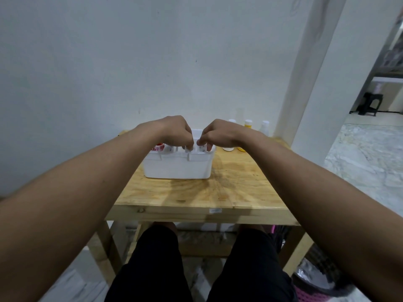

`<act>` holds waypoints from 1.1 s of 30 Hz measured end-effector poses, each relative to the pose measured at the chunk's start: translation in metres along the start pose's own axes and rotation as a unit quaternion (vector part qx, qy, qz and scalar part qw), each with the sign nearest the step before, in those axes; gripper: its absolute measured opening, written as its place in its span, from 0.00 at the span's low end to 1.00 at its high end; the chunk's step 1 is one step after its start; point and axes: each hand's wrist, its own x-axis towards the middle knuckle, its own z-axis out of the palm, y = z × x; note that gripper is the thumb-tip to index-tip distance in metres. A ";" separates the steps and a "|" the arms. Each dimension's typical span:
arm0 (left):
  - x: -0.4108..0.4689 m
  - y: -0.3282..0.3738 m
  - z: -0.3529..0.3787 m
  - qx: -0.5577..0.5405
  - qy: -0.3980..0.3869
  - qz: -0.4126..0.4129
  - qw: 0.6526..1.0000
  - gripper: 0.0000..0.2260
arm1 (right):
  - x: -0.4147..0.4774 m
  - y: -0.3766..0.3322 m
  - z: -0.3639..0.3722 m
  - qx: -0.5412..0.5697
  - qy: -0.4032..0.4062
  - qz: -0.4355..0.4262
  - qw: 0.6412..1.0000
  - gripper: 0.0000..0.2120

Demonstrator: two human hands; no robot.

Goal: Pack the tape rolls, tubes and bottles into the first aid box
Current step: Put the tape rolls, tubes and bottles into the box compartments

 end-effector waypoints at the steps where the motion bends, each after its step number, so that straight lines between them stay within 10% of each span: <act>1: 0.000 -0.001 0.000 0.002 -0.001 0.000 1.000 0.11 | 0.000 -0.001 0.000 -0.002 0.000 -0.001 1.000 0.10; 33: -0.004 0.002 -0.003 0.018 0.000 -0.001 1.000 0.14 | -0.001 -0.009 -0.003 -0.056 -0.010 0.007 0.998 0.09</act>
